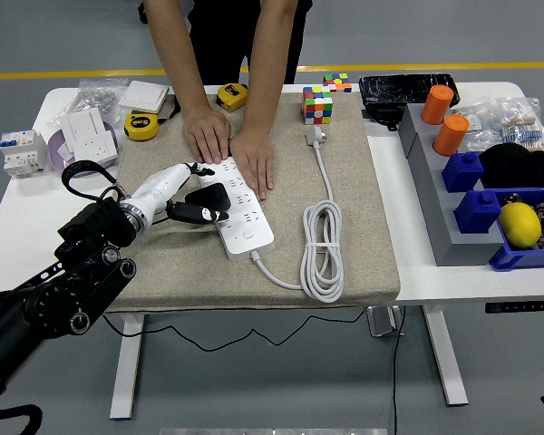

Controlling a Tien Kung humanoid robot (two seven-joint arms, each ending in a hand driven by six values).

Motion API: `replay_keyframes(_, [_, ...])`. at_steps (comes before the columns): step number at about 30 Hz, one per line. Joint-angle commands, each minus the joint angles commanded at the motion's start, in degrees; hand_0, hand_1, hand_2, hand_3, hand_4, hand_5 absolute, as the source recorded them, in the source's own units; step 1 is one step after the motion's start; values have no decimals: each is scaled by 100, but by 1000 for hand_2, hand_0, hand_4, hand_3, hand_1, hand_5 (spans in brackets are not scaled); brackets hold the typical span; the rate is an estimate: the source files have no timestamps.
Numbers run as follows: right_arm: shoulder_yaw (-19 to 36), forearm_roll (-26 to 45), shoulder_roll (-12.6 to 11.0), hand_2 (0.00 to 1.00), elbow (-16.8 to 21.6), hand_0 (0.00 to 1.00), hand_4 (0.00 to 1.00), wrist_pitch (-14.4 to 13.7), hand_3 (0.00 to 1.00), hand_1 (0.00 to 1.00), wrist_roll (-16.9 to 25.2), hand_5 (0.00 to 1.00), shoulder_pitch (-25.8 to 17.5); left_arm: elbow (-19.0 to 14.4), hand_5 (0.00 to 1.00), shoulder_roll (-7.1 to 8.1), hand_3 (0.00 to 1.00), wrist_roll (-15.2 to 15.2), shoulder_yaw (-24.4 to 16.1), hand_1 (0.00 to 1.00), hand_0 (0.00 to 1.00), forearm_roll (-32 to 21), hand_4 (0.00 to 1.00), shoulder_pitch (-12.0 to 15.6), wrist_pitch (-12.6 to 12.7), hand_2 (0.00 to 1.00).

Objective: Pick up the plug,place it near the board,insert it into the board,press the button

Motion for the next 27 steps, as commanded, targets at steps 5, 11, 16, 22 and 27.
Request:
replay_keyframes(5, [1,5,-1,735,0,998,998,0,748,834,6,874,9,172,436,-87,740,-4,-9,720,756,93,998,-27,265,732])
replay_keyframes(11, [34,-8,0,736,0,998,998,-1,748,834,3,873,10,187,428,-115,657,93,68,626,587,258,998,-48,316,659])
replay_keyframes(16, [32,7,1,736,0,998,998,-6,748,834,10,872,22,193,430,-156,583,128,147,576,471,452,902,-76,361,603])
replay_keyframes(22, [30,21,0,736,0,998,998,-11,749,835,11,871,34,183,429,-176,525,96,169,472,379,524,820,-107,476,547])
replay_keyframes(27, [35,24,4,736,0,998,998,-12,748,835,12,871,37,180,406,-172,442,85,181,277,339,556,801,-114,517,413])
